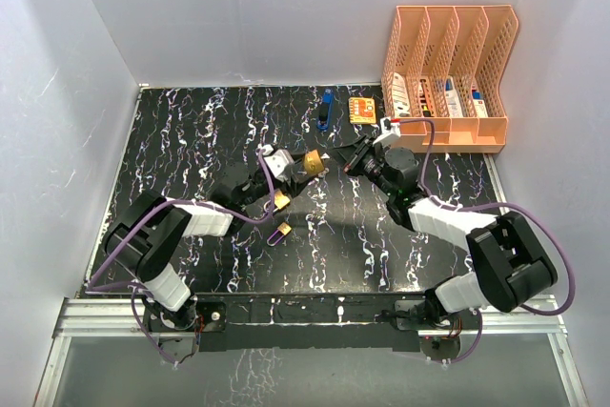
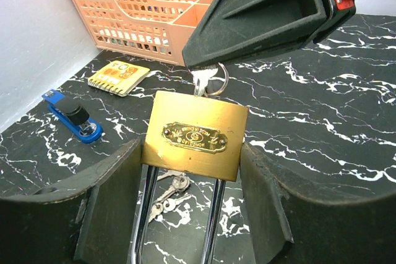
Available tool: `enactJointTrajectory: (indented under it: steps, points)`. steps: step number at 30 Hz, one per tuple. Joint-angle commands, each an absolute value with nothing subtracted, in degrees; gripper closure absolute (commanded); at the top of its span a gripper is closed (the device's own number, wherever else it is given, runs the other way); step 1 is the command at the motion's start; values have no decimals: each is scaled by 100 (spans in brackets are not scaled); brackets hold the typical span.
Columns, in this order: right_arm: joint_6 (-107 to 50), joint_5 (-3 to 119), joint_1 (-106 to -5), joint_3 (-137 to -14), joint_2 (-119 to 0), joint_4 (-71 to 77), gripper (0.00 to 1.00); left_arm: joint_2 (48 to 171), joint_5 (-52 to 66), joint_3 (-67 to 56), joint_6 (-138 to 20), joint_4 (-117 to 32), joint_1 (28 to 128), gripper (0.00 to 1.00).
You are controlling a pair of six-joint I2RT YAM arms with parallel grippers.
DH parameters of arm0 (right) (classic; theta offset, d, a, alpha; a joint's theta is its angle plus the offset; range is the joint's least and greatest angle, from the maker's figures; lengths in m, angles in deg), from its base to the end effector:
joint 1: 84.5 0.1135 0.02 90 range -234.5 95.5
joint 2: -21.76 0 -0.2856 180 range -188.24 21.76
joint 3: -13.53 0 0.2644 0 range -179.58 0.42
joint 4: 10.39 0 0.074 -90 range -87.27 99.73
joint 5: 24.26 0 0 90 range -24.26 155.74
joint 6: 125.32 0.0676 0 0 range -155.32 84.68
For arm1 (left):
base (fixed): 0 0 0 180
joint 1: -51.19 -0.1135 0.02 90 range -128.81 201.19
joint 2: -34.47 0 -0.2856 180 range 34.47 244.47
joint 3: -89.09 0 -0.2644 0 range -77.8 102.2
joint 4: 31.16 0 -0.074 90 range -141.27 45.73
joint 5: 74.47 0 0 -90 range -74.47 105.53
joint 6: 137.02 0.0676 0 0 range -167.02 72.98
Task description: Unlock with the key
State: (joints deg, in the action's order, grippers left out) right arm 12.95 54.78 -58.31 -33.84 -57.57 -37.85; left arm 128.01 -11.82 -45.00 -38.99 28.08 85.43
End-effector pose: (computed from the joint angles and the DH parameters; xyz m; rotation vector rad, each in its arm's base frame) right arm 0.2917 0.1578 0.2432 0.1850 1.7685 1.1259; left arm 0.2695 -0.2210 0.2302 0.8740 1.1289 -0.7046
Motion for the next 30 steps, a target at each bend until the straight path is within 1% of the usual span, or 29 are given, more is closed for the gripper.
enactJointTrajectory:
  steps: [1, 9, 13, 17, 25, 30]
  points:
    - [1321, 5094, -5762, -3698, -5909, -3883, 100, 12703, -1190, -4008, -3941, 3819, 8684, 100]
    - [914, 4645, -5762, -3964, -6111, -3724, 100, 12584, -1672, -3465, -4000, 3339, 8700, 100]
    - [748, 4402, -5762, -4205, -6269, -3441, 100, 12512, -1923, -3317, -4007, 3251, 8695, 100]
    - [752, 4239, -5761, -4256, -6328, -3457, 100, 12458, -2003, -3201, -3943, 3064, 8696, 100]
    - [862, 3978, -5763, -4323, -6478, -3428, 100, 12451, -1891, -3165, -3943, 3122, 8696, 100]
    - [1184, 3974, -5771, -4494, -6707, -3150, 100, 12362, -1325, -3155, -3855, 2821, 8758, 100]
